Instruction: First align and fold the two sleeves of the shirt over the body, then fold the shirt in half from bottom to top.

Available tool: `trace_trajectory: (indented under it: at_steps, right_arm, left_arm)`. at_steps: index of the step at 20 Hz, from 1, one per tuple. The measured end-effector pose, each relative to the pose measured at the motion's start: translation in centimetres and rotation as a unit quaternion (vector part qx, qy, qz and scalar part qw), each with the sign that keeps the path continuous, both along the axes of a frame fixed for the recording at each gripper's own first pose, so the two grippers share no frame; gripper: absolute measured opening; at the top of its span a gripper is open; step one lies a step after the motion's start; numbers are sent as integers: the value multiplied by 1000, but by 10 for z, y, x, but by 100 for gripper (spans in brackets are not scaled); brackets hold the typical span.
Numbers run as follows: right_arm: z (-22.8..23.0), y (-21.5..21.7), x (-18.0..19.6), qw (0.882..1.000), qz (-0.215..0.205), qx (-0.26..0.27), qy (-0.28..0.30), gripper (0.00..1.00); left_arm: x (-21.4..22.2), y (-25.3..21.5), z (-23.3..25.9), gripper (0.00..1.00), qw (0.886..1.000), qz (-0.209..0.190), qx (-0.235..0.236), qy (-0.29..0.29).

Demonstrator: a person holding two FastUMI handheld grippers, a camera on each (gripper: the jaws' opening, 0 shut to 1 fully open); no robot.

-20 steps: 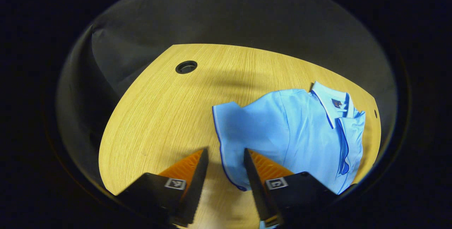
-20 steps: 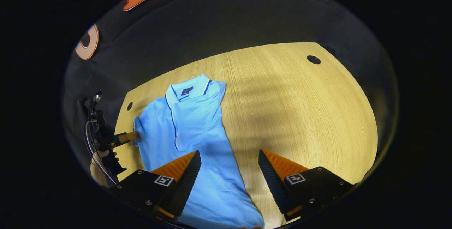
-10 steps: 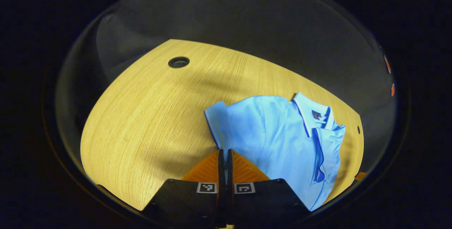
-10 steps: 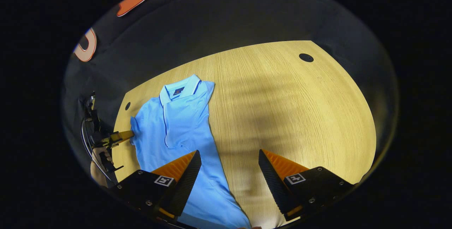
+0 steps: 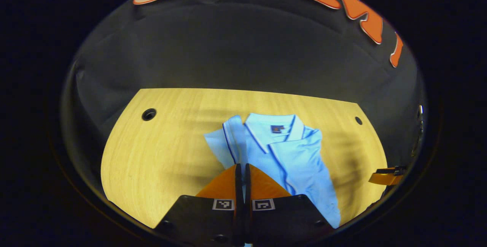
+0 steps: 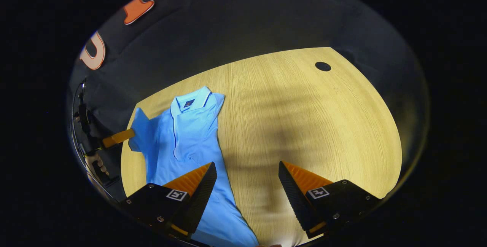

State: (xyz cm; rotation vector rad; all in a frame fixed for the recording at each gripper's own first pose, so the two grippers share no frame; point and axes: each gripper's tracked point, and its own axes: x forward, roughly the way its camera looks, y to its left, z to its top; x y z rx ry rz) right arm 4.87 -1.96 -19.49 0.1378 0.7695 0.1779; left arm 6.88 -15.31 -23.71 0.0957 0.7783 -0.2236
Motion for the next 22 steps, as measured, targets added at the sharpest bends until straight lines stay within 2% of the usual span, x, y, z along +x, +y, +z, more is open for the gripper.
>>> trace_trajectory:
  at_steps: [3,8,12,13,14,15,20,22]
  right_arm:
    - [2,-12,0,1000,-6,2,-2,99]
    - [-4,-27,1,1000,-18,7,0,99]
    - [-4,-41,-3,1000,-25,8,3,99]
    - [-4,-42,-3,1000,-25,9,3,99]
    - [-5,-42,-4,1000,-26,9,3,99]
    - [-4,-42,-5,1000,-26,10,3,98]
    - [-4,-34,-10,1000,-20,3,0,99]
    - [-7,-24,-14,1000,-13,-3,0,99]
  left_arm:
    - [-2,-46,-2,4,999,-36,-1,3]
    - [-18,-109,-24,3,997,-70,-15,38]
    - [-23,-135,-49,4,995,-72,-7,62]
    - [-24,-138,-50,5,995,-70,-7,66]
    - [-25,-139,-48,13,996,-64,-5,63]
    - [-25,-141,-46,12,996,-63,-8,63]
    - [-40,-125,-35,95,997,-46,-5,60]
    - [-52,-104,-29,97,998,-34,6,61]
